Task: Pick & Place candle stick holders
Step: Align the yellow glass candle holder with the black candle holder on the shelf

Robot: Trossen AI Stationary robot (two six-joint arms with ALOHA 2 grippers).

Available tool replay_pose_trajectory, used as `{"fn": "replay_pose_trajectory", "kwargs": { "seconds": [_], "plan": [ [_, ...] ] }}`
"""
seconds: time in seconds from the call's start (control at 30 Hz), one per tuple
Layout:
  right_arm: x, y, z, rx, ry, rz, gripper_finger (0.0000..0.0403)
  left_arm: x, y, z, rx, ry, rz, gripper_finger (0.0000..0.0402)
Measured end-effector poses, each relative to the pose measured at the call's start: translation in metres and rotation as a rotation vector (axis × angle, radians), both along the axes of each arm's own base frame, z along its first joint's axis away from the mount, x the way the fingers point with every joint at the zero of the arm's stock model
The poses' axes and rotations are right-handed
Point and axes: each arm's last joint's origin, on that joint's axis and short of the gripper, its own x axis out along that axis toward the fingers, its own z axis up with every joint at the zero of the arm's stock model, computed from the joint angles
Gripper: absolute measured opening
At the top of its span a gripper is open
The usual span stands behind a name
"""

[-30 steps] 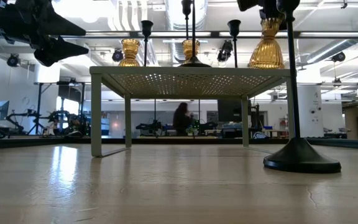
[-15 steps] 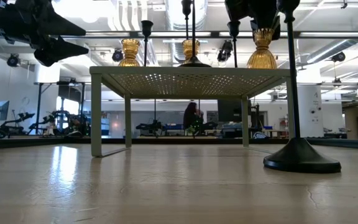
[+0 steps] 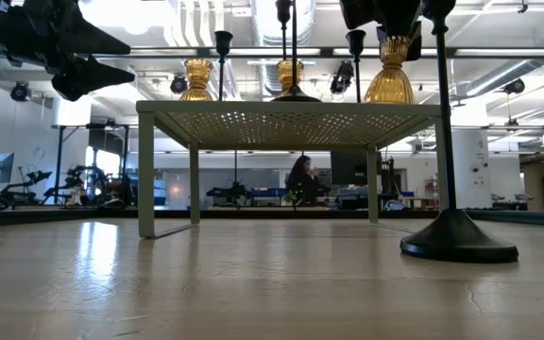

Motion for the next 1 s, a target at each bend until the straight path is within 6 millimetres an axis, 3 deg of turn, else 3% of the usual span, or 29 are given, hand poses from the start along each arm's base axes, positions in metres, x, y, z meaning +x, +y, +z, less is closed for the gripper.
{"fn": "replay_pose_trajectory", "kwargs": {
  "seconds": [0.23,0.5,0.8,1.0],
  "plan": [
    [0.006,0.001,-0.003,-0.006,-0.02,0.02,0.0013,0.0,0.0,0.0,0.0,0.0,0.0,0.0314],
    [0.015,0.001,-0.014,0.022,0.07,0.068,0.0013,0.0,0.0,0.0,0.0,0.0,0.0,0.0314],
    [0.019,-0.001,-0.004,-0.034,0.02,0.039,0.0014,0.0,0.0,-0.001,0.001,0.008,0.0,0.0314],
    [0.019,-0.001,-0.003,-0.035,0.012,0.037,0.0039,0.0,0.0,-0.001,0.001,0.009,0.0,0.0314]
  ]
}}
